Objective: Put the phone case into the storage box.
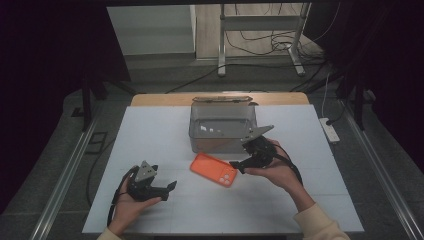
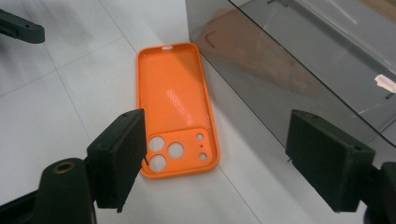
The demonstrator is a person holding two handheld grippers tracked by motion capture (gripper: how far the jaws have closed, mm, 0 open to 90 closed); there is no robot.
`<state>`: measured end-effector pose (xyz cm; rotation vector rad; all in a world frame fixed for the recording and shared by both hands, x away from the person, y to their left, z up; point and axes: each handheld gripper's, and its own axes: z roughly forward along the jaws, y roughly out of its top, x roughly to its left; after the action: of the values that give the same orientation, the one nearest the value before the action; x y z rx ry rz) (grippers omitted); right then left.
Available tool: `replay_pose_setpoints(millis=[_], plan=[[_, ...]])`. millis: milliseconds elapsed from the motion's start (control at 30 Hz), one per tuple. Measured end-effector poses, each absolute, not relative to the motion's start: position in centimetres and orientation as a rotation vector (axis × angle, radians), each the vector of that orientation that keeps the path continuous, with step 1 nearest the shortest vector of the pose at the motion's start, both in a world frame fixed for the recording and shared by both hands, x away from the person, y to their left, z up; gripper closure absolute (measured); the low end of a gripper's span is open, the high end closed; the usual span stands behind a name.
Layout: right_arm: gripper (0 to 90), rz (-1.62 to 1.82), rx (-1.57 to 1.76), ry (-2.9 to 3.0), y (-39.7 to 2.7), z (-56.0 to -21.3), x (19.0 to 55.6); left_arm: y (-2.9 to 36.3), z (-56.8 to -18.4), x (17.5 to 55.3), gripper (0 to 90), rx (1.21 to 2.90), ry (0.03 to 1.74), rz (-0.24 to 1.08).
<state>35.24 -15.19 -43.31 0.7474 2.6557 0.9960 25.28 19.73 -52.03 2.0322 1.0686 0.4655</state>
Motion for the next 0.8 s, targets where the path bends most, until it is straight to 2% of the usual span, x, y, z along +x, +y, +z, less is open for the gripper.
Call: replay_pose_setpoints(millis=[800], plan=[[20.2,0.964,0.729,2.714,-13.7,-43.7,36.6,19.6,-52.0,25.2,10.9,2.032,1.069,0.452]])
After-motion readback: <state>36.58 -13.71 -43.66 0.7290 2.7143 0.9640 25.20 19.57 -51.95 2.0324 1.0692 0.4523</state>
